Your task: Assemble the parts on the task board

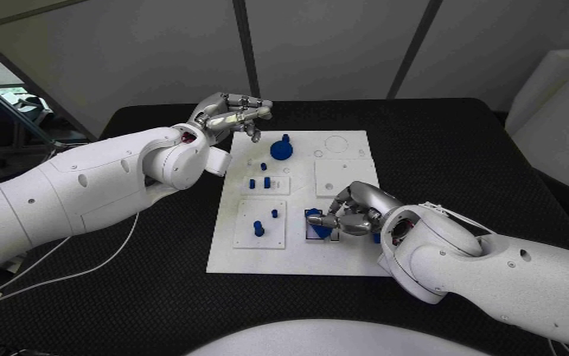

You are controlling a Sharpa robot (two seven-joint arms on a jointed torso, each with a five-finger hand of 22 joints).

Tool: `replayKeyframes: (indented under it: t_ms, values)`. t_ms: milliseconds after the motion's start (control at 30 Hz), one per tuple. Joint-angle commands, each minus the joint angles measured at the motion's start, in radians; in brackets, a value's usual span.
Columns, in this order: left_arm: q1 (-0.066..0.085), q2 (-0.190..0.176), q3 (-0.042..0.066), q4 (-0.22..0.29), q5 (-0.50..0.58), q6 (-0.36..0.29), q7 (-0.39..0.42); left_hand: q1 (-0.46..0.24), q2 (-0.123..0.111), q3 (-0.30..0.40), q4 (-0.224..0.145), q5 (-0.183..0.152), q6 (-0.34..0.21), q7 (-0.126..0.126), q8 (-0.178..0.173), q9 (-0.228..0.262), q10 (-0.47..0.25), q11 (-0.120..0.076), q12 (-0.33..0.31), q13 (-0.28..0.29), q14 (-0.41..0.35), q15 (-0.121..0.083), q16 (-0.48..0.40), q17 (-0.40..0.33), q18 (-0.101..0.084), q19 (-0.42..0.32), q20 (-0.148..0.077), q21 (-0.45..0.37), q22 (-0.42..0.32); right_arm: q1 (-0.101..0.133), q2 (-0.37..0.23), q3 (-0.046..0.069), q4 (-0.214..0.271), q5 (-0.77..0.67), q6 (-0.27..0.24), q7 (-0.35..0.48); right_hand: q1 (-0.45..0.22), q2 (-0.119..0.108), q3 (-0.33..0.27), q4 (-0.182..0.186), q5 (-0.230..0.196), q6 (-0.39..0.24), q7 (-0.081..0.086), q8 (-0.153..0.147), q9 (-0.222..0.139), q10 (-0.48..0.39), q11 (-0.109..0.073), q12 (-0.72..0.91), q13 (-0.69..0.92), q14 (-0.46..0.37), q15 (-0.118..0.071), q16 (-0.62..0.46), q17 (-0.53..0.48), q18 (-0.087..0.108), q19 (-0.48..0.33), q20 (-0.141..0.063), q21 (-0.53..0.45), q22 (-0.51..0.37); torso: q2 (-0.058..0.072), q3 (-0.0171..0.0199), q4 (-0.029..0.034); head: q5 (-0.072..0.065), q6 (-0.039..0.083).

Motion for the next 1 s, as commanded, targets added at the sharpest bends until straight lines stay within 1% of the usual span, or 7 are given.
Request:
replayKeyframes:
  t_ms: [33,100,367,733,867,967,1000]
  values:
    - [0.002,-0.001,0.001,0.003,0.004,0.01,0.001,0.001,0.011,-0.005,-0.003,-0.006,-0.007,0.0,0.0,0.0,-0.006,-0.001,0.003,0.002,-0.008,0.0,-0.005,-0.001,0.053,-0.006,0.001,-0.005,-0.001,0.001,-0.007,0.0,0.014,-0.026,0.005,0.029,0.069,0.015,0.018,-0.011,0.072,0.001,-0.005,0.01,0.008,0.006,-0.006,0.01,0.009,0.079,-0.005,-0.003,0.134,-0.007,0.104,-0.007,0.003,0.263,0.0,0.0005,-0.0004,0.0,0.0]
    - [0.002,-0.002,0.001,0.003,0.004,0.01,0.001,0.001,0.011,-0.005,-0.003,-0.006,-0.007,0.0,0.0,0.0,-0.006,-0.001,0.003,0.002,-0.008,0.0,-0.005,-0.001,0.053,-0.006,0.001,-0.005,-0.001,0.001,-0.013,0.0,0.022,-0.029,0.01,0.033,0.088,0.022,0.017,-0.007,0.09,0.009,-0.008,0.015,0.013,0.015,-0.009,0.022,0.021,0.079,-0.007,-0.002,0.137,-0.007,0.104,-0.008,0.003,0.263,0.0,0.0011,-0.0002,0.001,-0.001]
    - [0.002,-0.002,0.001,0.001,0.004,0.01,-0.001,0.001,0.013,-0.005,-0.003,-0.005,-0.007,0.0,0.0,0.0,-0.007,-0.002,0.004,0.002,-0.008,0.0,-0.005,-0.001,0.053,-0.006,0.001,-0.006,-0.002,0.001,-0.026,0.0,0.044,-0.028,0.063,0.048,0.112,0.034,0.013,-0.007,0.105,0.016,-0.012,0.018,0.019,0.025,-0.013,0.037,0.034,0.081,-0.01,0.001,0.143,-0.007,0.104,-0.012,0.003,0.263,0.0,0.0006,0.0,0.003,-0.003]
    - [0.002,-0.002,0.001,0.0,0.004,0.009,-0.001,0.001,0.013,-0.005,-0.003,-0.005,-0.007,0.0,0.0,0.0,-0.007,-0.002,0.004,0.002,-0.008,0.0,-0.005,-0.001,0.053,-0.006,0.001,-0.006,-0.002,0.001,-0.018,0.0,0.038,-0.019,0.087,0.056,0.124,0.045,0.013,-0.006,0.113,0.018,-0.013,0.018,0.021,0.027,-0.014,0.039,0.037,0.081,-0.011,0.002,0.146,-0.007,0.104,-0.013,0.003,0.263,0.0,-0.0006,0.0008,0.001,-0.002]
    - [0.002,-0.004,0.001,0.001,0.004,0.008,-0.001,0.001,0.013,-0.005,-0.003,-0.005,-0.007,0.0,0.0,0.0,-0.007,-0.002,0.004,0.002,-0.008,0.0,-0.005,-0.001,0.053,-0.006,0.001,-0.006,-0.002,0.001,-0.018,0.0,0.033,-0.026,0.087,0.054,0.189,0.057,0.023,-0.031,0.139,0.018,-0.015,0.015,0.024,0.028,-0.017,0.039,0.039,0.081,-0.014,0.002,0.148,-0.007,0.104,-0.015,0.003,0.263,0.001,-0.0009,0.0006,0.002,-0.001]
    - [0.002,-0.005,0.001,0.002,0.004,0.008,-0.001,0.001,0.013,-0.005,-0.003,-0.005,-0.007,0.0,0.0,0.0,-0.007,-0.002,0.004,0.002,-0.008,0.0,-0.005,-0.001,0.053,-0.006,0.001,-0.006,-0.002,0.001,-0.017,0.0,0.03,-0.034,0.084,0.05,0.229,0.063,0.03,-0.049,0.119,0.021,-0.018,0.016,0.026,0.029,-0.019,0.04,0.041,0.082,-0.015,0.003,0.149,-0.007,0.104,-0.017,0.003,0.263,0.001,-0.0008,0.0006,0.002,0.0]
    - [0.002,-0.005,0.001,0.002,0.004,0.008,-0.001,0.001,0.013,-0.005,-0.003,-0.005,-0.007,0.0,0.0,0.0,-0.007,-0.002,0.004,0.002,-0.008,0.0,-0.005,-0.001,0.053,-0.006,0.001,-0.006,-0.002,0.001,-0.016,0.0,0.028,-0.038,0.08,0.047,0.244,0.069,0.034,-0.055,0.099,0.024,-0.019,0.016,0.027,0.03,-0.02,0.041,0.042,0.082,-0.016,0.003,0.149,-0.007,0.104,-0.017,0.003,0.263,0.001,-0.0008,0.0006,0.002,0.0]
